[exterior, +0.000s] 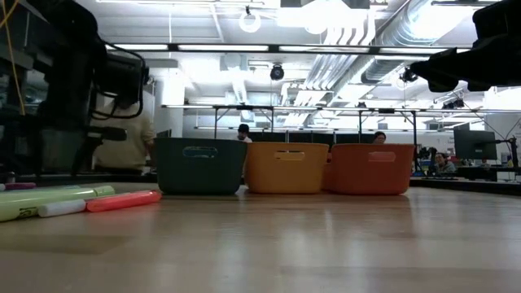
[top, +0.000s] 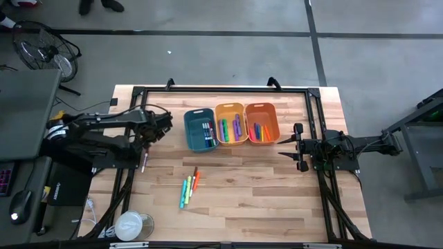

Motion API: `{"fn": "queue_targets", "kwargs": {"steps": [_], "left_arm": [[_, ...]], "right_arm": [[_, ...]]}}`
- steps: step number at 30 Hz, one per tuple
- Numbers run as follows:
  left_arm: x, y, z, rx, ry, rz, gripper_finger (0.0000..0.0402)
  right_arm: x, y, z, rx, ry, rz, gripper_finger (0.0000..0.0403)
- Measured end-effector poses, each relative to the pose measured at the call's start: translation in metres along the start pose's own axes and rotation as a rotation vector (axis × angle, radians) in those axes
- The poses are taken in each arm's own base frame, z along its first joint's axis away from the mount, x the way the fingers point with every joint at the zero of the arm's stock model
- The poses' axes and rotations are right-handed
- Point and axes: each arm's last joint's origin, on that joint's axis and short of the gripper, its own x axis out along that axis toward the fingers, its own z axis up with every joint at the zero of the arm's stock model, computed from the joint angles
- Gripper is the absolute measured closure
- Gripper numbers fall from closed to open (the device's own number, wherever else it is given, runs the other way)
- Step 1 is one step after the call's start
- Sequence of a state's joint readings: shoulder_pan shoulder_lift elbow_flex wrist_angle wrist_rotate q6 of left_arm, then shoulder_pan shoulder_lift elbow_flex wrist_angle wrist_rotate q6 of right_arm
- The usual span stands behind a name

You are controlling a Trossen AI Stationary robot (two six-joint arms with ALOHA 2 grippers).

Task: Pick & Place Markers
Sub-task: Put the dark red marker pen into the blue bin

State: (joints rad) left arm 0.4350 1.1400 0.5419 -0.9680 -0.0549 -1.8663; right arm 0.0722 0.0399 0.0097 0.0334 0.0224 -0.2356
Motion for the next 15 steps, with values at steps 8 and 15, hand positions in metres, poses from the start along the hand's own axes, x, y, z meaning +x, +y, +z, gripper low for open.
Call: {"fn": "queue_targets", "kwargs": {"steps": [8,15], "left_arm": [[0.001,-0.004,0.015,-0.095,0.019,0.011,0.0207],[0.002,-0.005,0.027,-0.317,0.037,0.028,0.0207]], "right_arm": [[0.0,0.0,0.0,0.0,0.0,-0.001,0.0236],[0.0,0.0,0.0,0.0,0.0,-0.001,0.0236]]}}
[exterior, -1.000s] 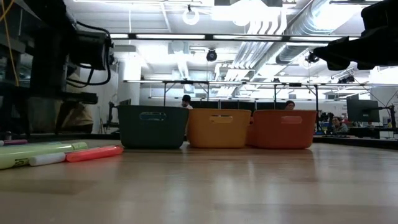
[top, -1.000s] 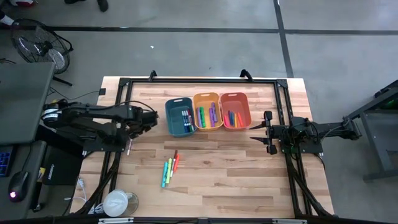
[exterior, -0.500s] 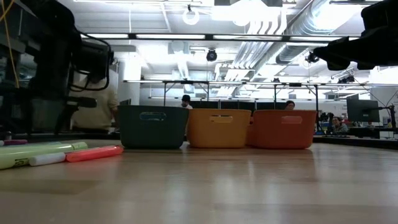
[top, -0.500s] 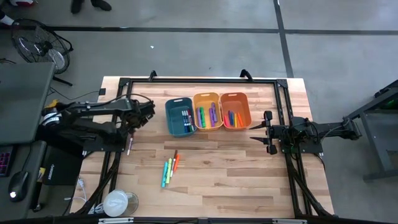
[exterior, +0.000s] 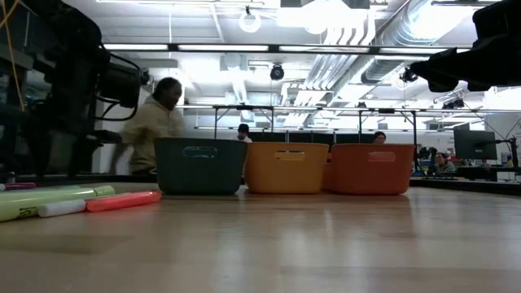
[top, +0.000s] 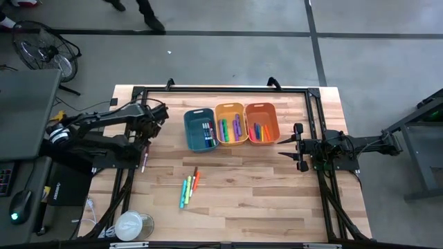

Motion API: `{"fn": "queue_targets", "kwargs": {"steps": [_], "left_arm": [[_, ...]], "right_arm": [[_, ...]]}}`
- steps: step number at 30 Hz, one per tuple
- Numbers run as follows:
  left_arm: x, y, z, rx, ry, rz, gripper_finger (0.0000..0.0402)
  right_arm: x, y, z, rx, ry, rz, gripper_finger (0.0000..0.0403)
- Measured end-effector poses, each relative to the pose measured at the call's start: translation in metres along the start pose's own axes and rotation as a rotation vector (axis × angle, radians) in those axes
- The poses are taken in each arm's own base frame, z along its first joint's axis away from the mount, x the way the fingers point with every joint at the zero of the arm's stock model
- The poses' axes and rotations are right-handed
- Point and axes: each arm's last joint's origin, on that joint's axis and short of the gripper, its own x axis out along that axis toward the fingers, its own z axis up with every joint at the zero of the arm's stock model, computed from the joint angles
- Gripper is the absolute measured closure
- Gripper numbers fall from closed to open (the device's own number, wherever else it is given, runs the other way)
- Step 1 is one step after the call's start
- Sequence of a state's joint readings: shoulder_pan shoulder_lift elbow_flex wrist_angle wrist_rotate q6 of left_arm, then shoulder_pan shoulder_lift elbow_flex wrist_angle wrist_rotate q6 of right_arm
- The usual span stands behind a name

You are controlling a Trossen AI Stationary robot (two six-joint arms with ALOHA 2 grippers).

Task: Pick & Place Markers
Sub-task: Put the dark red marker pen into the blue bin

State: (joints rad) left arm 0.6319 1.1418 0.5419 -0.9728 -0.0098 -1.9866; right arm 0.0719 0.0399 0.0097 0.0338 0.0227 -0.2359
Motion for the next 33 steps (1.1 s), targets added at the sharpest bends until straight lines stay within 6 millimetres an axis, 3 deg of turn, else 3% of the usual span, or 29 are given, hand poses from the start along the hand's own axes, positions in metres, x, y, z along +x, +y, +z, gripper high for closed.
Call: {"fn": "queue_targets", "kwargs": {"steps": [10,19,23,29,33], "left_arm": [[0.0,0.003,0.005,-0.398,-0.015,0.048,0.0207],[0.0,-0.009,-0.001,-0.42,0.094,-0.037,0.0212],[0.0,-0.01,-0.004,-0.403,0.174,-0.019,0.0259],[0.007,-0.014,-0.012,-0.395,0.13,-0.019,0.0387],[0.004,-0.018,-0.011,-0.402,0.065,-0.009,0.0395]], "right_arm": [[0.0,0.0,0.0,0.0,0.0,0.0,0.0236],[0.0,0.0,0.0,0.0,0.0,0.0,0.0236],[0.0,0.0,0.0,0.0,0.0,0.0,0.0236],[0.0,0.0,0.0,0.0,0.0,0.0,0.0236],[0.0,0.0,0.0,0.0,0.0,0.0,0.0236]]}}
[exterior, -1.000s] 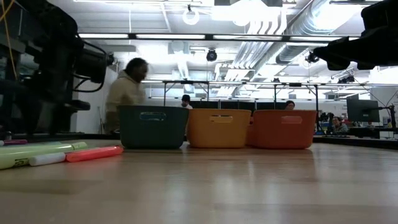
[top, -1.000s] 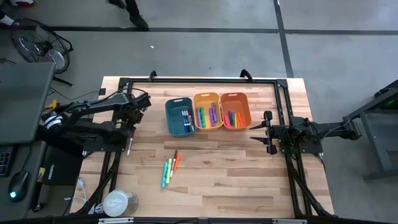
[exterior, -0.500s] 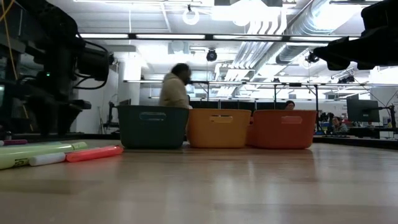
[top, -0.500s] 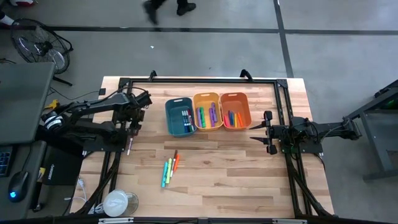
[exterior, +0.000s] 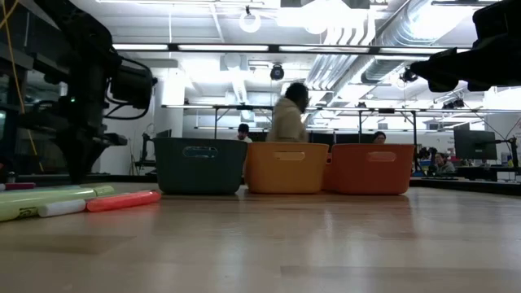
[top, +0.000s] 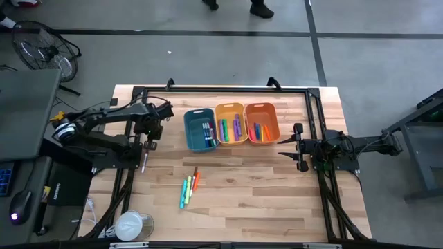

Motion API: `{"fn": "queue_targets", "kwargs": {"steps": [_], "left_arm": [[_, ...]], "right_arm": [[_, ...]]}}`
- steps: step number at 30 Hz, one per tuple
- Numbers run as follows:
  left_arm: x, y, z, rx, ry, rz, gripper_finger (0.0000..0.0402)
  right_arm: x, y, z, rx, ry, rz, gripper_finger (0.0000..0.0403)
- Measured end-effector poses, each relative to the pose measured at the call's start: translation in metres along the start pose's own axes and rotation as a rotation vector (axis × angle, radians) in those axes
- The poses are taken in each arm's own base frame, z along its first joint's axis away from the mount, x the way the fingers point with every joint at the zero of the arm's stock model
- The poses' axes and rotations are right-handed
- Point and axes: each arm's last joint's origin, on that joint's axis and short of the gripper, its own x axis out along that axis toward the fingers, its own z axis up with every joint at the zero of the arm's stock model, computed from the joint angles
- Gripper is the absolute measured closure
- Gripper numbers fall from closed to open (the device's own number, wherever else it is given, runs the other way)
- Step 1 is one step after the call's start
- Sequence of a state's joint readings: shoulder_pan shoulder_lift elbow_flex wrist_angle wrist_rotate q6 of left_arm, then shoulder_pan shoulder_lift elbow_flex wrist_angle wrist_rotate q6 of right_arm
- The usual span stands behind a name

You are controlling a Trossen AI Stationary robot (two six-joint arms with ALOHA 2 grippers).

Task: Pick & Place Markers
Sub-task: Put the dark red marker pen into the blue bin

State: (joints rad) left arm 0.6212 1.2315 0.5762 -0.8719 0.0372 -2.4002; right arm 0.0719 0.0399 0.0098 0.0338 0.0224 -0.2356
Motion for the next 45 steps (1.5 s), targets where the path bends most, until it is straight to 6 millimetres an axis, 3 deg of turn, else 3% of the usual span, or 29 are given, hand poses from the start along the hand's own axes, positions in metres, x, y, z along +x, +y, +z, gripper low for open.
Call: {"fn": "queue_targets", "kwargs": {"steps": [10,22,29,45], "left_arm": [[-0.023,-0.016,-0.018,0.061,-0.193,-0.039,0.0401],[-0.048,0.012,-0.028,0.153,-0.484,0.214,0.0401],[-0.033,0.02,-0.029,0.079,-0.454,0.404,0.0401],[0.022,0.029,-0.013,0.073,-0.397,0.355,0.0401]], "right_arm": [[0.0,0.0,0.0,0.0,0.0,0.0,0.0236],[0.0,0.0,0.0,0.0,0.0,0.0,0.0236],[0.0,0.0,0.0,0.0,0.0,0.0,0.0236],[0.0,0.0,0.0,0.0,0.0,0.0,0.0236]]}}
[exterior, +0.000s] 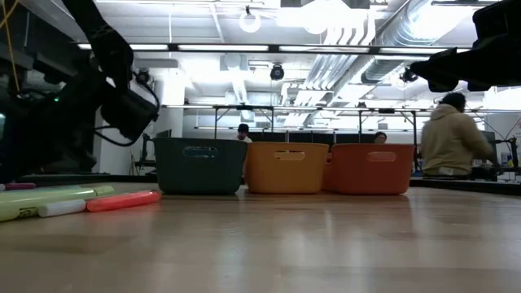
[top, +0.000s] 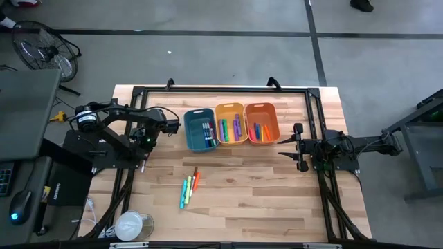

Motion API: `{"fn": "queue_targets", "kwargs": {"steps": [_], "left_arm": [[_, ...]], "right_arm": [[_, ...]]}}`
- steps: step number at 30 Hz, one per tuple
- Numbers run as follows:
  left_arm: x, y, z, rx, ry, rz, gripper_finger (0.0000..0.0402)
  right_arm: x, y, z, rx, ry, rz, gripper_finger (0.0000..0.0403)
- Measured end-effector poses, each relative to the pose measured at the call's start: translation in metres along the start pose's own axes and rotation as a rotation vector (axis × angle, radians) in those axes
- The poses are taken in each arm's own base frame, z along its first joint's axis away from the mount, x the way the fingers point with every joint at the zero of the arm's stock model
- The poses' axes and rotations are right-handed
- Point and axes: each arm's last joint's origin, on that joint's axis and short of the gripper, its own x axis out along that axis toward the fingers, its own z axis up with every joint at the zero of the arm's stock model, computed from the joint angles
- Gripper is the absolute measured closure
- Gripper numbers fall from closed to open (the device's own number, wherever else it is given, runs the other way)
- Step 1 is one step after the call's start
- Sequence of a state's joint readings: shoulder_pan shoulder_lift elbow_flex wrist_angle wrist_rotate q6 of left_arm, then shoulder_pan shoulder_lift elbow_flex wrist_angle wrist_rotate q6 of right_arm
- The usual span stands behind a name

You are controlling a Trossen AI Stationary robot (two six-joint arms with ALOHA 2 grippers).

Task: Pick & Place Markers
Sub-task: Put the dark red marker pen into the blue bin

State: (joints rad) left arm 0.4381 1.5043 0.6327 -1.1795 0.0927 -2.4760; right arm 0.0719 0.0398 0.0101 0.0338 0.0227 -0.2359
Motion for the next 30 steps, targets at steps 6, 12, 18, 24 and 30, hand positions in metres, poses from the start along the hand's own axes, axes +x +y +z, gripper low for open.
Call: {"fn": "queue_targets", "kwargs": {"steps": [6,12,18,24,30], "left_arm": [[0.011,-0.002,-0.001,0.004,0.024,-0.034,0.0401],[0.013,-0.003,-0.002,0.007,0.045,-0.037,0.0401],[0.003,-0.005,-0.01,0.027,0.099,-0.059,0.0401],[-0.007,-0.005,-0.019,0.055,0.152,-0.092,0.0401],[-0.013,-0.006,-0.023,0.064,0.18,-0.114,0.0401]], "right_arm": [[0.0,0.0,0.0,0.0,0.0,0.0,0.0236],[0.0,0.0,0.0,0.0,0.0,0.0,0.0236],[0.0,0.0,0.0,0.0,0.0,0.0,0.0236],[0.0,0.0,0.0,0.0,0.0,0.0,0.0236],[0.0,0.0,0.0,0.0,0.0,0.0,0.0236]]}}
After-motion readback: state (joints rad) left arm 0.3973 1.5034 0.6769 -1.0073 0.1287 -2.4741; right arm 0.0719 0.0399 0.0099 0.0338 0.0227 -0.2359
